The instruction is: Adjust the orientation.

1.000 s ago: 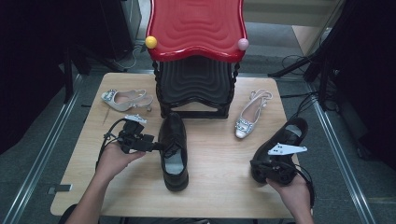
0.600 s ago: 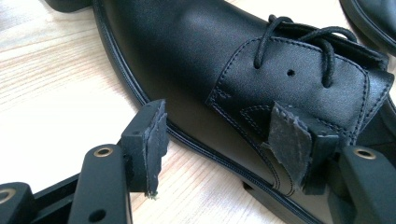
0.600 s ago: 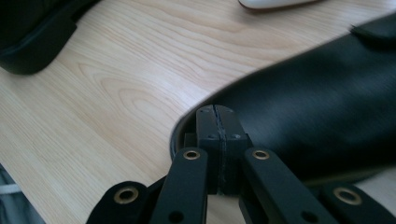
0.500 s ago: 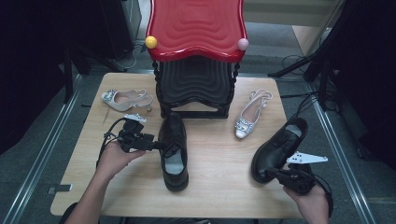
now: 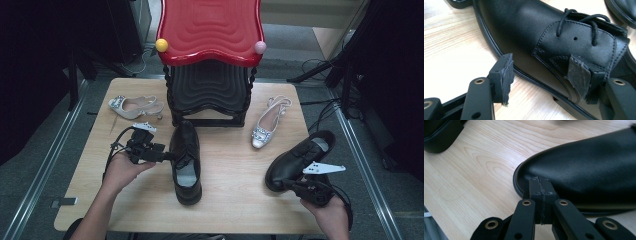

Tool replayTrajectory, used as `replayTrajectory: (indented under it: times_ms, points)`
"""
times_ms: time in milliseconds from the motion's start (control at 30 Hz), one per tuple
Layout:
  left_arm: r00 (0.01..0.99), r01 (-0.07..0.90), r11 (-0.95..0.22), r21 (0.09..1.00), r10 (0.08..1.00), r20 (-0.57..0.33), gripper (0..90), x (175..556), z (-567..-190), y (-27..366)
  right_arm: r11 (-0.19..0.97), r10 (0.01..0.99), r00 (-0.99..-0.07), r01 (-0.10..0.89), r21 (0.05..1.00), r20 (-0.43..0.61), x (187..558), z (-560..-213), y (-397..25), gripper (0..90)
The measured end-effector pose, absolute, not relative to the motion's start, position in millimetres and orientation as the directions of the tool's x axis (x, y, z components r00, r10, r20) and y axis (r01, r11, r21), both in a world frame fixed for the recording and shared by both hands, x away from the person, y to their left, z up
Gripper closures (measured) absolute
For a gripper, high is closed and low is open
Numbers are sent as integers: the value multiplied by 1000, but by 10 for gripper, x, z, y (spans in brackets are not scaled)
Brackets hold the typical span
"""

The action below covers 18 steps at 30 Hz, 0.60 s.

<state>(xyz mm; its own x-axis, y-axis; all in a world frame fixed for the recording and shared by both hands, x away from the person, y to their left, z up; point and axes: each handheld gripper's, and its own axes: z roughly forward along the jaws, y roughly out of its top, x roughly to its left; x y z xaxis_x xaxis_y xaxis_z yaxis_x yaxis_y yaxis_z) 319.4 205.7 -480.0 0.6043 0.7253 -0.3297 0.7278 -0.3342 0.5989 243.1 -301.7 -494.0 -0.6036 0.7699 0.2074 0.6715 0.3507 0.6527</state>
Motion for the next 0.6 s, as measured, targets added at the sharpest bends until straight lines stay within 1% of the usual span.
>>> replayTrajectory:
  times_ms: [367, 600]
  points:
    - [616, 712, -350, 609, 727, -303, 374, 3098, -4755, 2069, 356, 748, -623, 670, 651, 231, 2643, -4957, -2871, 900]
    - [607, 720, -342, 605, 733, -308, 374, 3051, -4763, 2100, 356, 745, -626, 666, 656, 231, 2813, -4962, -2771, 900]
